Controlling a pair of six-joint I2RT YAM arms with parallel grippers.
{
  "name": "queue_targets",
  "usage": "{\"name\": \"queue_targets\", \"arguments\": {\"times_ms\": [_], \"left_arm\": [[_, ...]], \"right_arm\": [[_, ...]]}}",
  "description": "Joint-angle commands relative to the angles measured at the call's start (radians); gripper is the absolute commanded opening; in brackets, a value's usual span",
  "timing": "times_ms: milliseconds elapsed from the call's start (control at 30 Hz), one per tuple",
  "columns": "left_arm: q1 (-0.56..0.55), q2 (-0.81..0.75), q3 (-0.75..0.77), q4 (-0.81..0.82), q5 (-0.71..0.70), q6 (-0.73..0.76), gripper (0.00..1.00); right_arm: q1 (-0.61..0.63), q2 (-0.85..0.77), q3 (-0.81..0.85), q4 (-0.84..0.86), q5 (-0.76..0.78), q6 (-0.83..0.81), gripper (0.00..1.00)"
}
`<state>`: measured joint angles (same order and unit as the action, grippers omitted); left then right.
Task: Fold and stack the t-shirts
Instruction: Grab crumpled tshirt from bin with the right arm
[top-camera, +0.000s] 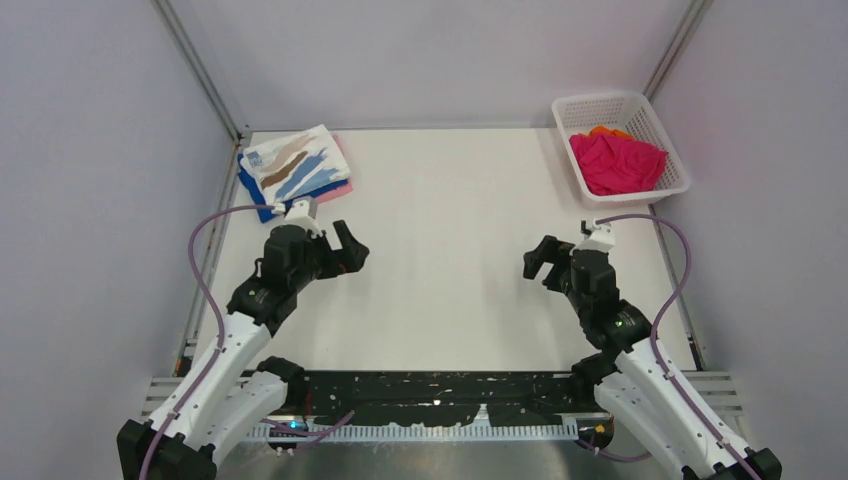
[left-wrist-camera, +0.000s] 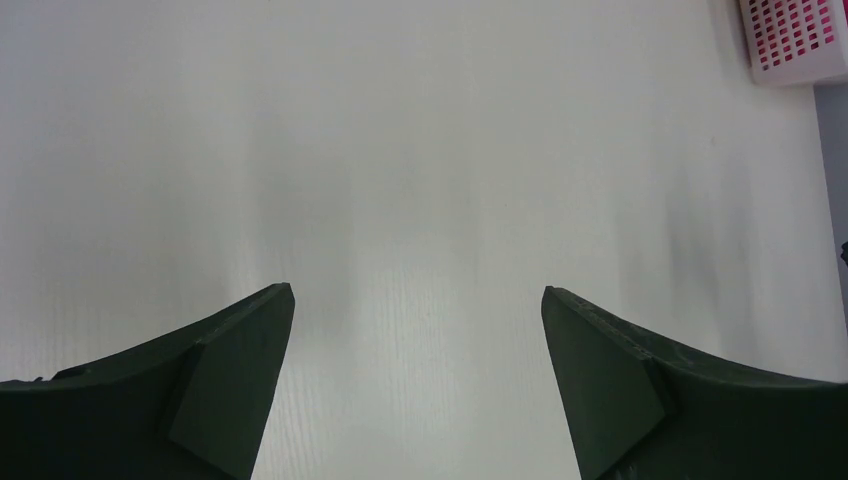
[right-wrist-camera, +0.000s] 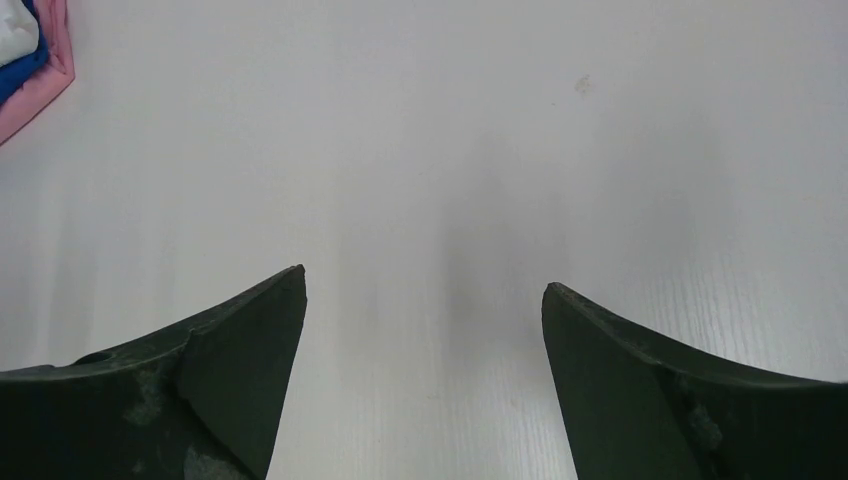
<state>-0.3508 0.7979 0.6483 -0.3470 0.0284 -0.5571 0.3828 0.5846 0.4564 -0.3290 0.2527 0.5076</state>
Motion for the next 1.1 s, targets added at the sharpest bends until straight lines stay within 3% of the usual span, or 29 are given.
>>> {"name": "queue_targets", "arguments": {"times_ms": [0,233,433,667,867,967,1067], "left_arm": [[0.003,-0.005,0.009,0.047,0.016,0.015,0.99],[0.003,0.037,0.054,0.025,-0.020,0.011,0.99],[0.003,0.090,0.081,0.039,-0.052,0.013,0.99],[0.003,0.131,0.101,0.084,-0.057,0.017,0.99],[0.003,0.155,0.119,0.106,-0.075,0.020,0.99],[0.003,0.168,0.125,0.120,-0.072,0.024,0.99],[0.003,0.182,0.130,0.122,-0.068,0.029,0.99]], "right_arm": [[-0.002,0.000,0.056,0.070,0.069,0.007,0.95],[-0.052,0.180,0.249,0.126,0.249,-0.068,0.96],[-0.344,0.582,0.539,0.089,0.073,-0.040,0.95],[-0.554,1.063,0.981,0.054,-0.002,-0.107,0.96],[-0.612,1.457,1.392,-0.034,-0.064,-0.164,0.99],[-0.616,1.607,1.508,-0.031,-0.082,-0.183,1.00],[-0.625,1.699,1.615,-0.022,-0.149,-0.168,0.92]]}}
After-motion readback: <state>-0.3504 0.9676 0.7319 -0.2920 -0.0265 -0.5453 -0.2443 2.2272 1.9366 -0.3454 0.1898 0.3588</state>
